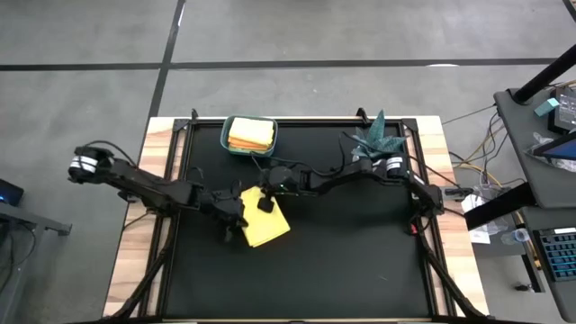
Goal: Fold microfiber towels
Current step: Fold the yellow microfiber cloth
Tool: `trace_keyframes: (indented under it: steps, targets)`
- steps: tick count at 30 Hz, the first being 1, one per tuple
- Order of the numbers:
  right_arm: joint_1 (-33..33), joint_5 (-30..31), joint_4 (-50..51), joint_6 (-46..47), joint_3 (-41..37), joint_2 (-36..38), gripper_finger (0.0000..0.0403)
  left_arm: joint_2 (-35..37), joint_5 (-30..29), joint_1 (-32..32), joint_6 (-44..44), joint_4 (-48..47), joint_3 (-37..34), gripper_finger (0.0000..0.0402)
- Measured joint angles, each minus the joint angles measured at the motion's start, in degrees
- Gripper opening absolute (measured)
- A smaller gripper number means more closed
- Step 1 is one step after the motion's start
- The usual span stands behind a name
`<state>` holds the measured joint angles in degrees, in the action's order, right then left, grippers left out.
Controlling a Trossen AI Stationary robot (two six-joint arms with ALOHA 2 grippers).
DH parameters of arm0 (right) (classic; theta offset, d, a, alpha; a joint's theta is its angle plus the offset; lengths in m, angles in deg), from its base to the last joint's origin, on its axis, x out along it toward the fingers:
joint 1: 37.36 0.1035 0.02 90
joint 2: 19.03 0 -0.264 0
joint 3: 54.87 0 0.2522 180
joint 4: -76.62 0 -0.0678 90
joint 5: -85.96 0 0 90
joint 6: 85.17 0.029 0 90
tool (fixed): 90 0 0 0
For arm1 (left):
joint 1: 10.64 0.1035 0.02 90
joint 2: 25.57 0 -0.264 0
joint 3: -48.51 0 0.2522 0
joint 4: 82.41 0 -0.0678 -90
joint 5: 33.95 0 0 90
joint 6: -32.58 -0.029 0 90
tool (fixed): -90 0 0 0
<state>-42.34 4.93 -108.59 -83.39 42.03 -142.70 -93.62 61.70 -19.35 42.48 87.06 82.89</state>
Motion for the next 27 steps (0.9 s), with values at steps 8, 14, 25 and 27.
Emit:
trace_keyframes:
  steps: [8,14,25,27]
  targets:
    - [3.76,-11.62,10.94,-1.01,0.0,4.67,0.0009,7.08,-15.9,0.01,-5.32,-5.86,-1.47,0.0006]
    - [6.48,-20.35,24.04,2.78,0.02,7.93,0.0009,6.37,-22.67,0.11,-5.84,-4.85,-4.23,0.0006]
    - [11.31,-14.87,31.88,5.33,-0.03,6.96,0.0009,3.85,-23.66,0.08,-1.18,-5.53,-5.09,0.0006]
    - [11.54,-14.68,32.6,5.73,0.09,7.65,0.0009,4.36,-22.4,0.02,-1.17,-6.16,-4.24,0.0006]
